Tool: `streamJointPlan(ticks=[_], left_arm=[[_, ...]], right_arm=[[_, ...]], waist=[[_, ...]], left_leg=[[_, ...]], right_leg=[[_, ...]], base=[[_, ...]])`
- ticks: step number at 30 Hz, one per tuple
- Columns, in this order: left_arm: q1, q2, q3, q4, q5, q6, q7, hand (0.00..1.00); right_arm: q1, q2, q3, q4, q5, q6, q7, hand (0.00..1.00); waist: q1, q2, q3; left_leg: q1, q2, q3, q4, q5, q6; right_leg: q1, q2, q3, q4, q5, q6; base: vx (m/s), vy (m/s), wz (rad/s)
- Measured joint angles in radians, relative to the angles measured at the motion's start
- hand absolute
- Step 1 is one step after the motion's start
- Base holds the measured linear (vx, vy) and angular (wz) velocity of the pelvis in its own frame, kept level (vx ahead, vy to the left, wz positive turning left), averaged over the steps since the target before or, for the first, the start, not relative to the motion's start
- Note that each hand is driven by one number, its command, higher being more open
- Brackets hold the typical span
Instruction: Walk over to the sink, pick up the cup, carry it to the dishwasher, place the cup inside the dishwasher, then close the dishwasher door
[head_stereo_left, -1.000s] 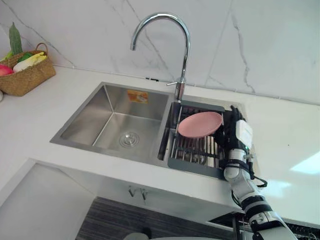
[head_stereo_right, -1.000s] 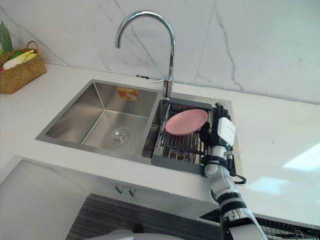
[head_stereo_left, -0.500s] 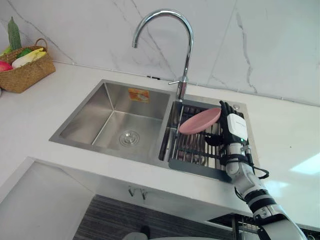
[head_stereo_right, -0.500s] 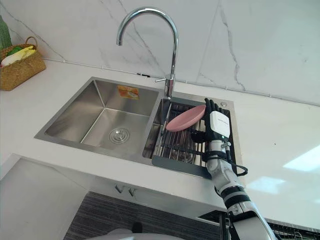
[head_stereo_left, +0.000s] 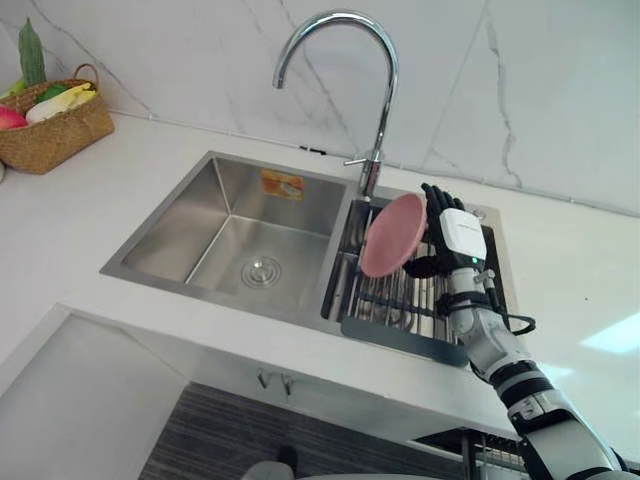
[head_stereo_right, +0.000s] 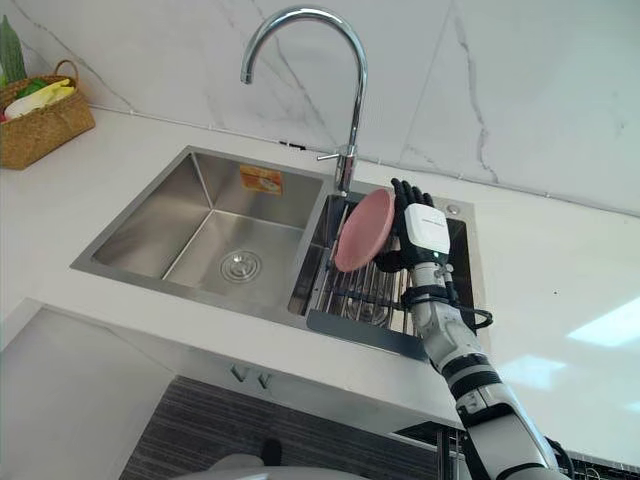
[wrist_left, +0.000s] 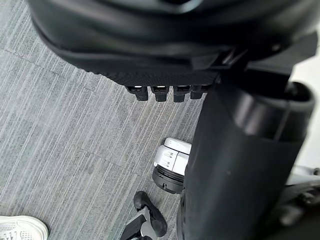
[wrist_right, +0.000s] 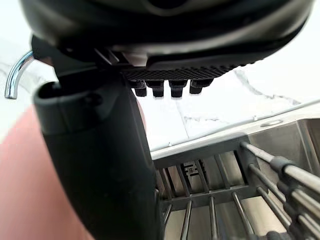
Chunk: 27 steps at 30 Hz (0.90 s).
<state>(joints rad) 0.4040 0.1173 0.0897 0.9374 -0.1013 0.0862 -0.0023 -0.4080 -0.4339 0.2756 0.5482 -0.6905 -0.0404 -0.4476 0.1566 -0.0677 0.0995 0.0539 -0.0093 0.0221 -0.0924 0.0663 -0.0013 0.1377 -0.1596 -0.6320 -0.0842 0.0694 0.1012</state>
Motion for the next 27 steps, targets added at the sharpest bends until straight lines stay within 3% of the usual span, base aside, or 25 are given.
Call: streamJointPlan(ticks=[3,6,7,12,18,27], left_arm=[[-0.002,0.001,0.000,-0.007,0.000,0.000,0.000,1.00],[-0.001,0.001,0.000,-0.018,0.000,0.001,0.000,1.00],[0.000,0.001,0.000,-0.018,0.000,0.004,0.000,1.00],[0.003,0.001,0.000,-0.018,0.000,0.009,0.000,1.00],[0.003,0.001,0.000,-0.018,-0.001,0.009,0.001,1.00],[0.002,0.000,0.000,-0.018,-0.010,0.019,0.003,1.00]], right_arm=[[0.004,0.005,0.009,0.008,-0.001,-0.005,0.014,1.00],[0.025,0.006,0.009,0.009,-0.011,-0.046,0.027,1.00],[0.034,0.006,0.010,0.009,-0.016,-0.085,0.040,1.00],[0.038,-0.015,0.020,0.002,-0.045,-0.139,0.056,1.00],[0.047,-0.037,0.044,-0.011,-0.044,-0.158,0.057,1.00],[0.066,-0.037,0.033,-0.017,-0.040,-0.137,0.056,1.00]], waist=[[0.000,-0.003,0.009],[0.007,-0.003,0.010],[0.007,-0.002,0.010],[-0.005,-0.002,0.010],[-0.004,-0.001,0.010],[-0.008,0.004,0.011]], left_leg=[[0.000,0.000,0.004,0.002,0.001,0.002],[0.001,0.000,0.014,0.004,0.001,0.001],[0.000,0.000,0.019,0.004,-0.001,0.000],[0.000,0.001,0.024,0.005,-0.002,-0.001],[0.000,0.002,0.036,0.005,-0.002,-0.001],[0.003,0.002,0.047,0.005,-0.002,-0.001]], right_leg=[[-0.001,-0.001,0.006,0.000,0.000,0.000],[-0.006,-0.002,0.017,0.000,0.001,0.001],[-0.012,-0.002,0.026,0.000,0.001,0.001],[-0.014,-0.002,0.031,0.000,0.002,0.001],[-0.018,-0.001,0.040,0.000,0.002,0.001],[-0.021,-0.001,0.051,0.000,0.004,0.001]], base=[[0.00,0.000,-0.01],[0.00,0.000,-0.10],[0.01,0.000,-0.14],[0.01,-0.001,-0.04],[0.00,0.001,-0.03],[0.00,0.002,-0.03]])
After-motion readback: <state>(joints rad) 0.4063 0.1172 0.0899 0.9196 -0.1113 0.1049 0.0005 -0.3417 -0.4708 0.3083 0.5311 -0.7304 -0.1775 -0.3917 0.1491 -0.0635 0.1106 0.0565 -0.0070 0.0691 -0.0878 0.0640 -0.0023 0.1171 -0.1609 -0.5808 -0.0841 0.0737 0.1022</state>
